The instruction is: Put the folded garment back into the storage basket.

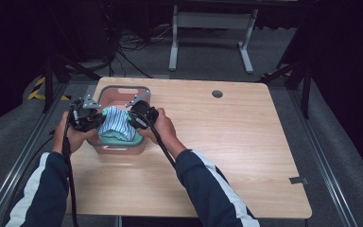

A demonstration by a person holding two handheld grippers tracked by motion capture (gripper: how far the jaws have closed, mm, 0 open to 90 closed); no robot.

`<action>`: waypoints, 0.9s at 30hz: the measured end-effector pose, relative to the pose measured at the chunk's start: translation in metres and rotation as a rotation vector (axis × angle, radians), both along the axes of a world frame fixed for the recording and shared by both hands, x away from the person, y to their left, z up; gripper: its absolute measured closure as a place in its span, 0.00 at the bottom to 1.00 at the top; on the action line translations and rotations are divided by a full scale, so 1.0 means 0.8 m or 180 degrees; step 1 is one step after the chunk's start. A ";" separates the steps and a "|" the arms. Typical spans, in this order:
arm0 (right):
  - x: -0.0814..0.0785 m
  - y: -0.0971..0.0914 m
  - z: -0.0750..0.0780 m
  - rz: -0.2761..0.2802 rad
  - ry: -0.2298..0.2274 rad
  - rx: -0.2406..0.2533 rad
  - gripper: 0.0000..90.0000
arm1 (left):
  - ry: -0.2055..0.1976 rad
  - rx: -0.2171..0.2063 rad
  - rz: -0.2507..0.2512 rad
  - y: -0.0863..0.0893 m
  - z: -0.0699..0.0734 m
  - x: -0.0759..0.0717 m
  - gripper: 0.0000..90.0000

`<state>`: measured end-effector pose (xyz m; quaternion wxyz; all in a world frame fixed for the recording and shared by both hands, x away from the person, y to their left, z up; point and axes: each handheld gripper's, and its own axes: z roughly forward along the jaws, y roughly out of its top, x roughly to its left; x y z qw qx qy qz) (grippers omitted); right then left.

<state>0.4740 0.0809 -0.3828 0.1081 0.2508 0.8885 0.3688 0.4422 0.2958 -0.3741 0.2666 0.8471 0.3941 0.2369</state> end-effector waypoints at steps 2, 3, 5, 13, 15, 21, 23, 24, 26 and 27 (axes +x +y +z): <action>0.000 0.000 -0.001 0.0021 0.0006 -0.0011 0.90 | -0.0006 0.0017 -0.0018 0.000 -0.001 0.000 0.92; 0.000 0.000 -0.001 0.0021 0.0003 -0.0020 0.90 | 0.0026 0.0006 -0.0017 0.000 -0.001 0.000 0.92; 0.000 0.000 -0.001 0.0029 0.0009 -0.0039 0.90 | 0.0032 0.0024 -0.0028 0.000 -0.001 -0.001 0.92; 0.000 -0.002 -0.002 0.0033 0.0014 -0.0111 0.86 | 0.0045 0.0163 -0.0019 -0.002 -0.001 -0.001 0.86; 0.001 -0.003 -0.002 0.0012 0.0008 -0.0136 0.85 | 0.0045 0.0138 -0.0007 0.000 -0.001 -0.001 0.83; 0.001 -0.006 -0.001 -0.0012 0.0001 -0.0128 0.83 | 0.0019 0.0112 0.0011 0.002 0.001 -0.003 0.79; 0.002 -0.007 -0.001 -0.0008 0.0008 -0.0124 0.82 | 0.0005 0.0131 0.0017 0.003 0.003 -0.004 0.78; 0.001 -0.008 -0.001 -0.0009 0.0014 -0.0126 0.82 | -0.0027 0.0104 0.0022 0.002 0.003 -0.005 0.76; 0.000 -0.010 -0.001 -0.0009 0.0003 -0.0130 0.81 | -0.0012 0.0120 0.0011 0.002 0.006 -0.007 0.76; 0.000 -0.011 -0.001 -0.0001 0.0001 -0.0125 0.80 | -0.0058 0.0092 0.0018 0.001 0.005 -0.008 0.75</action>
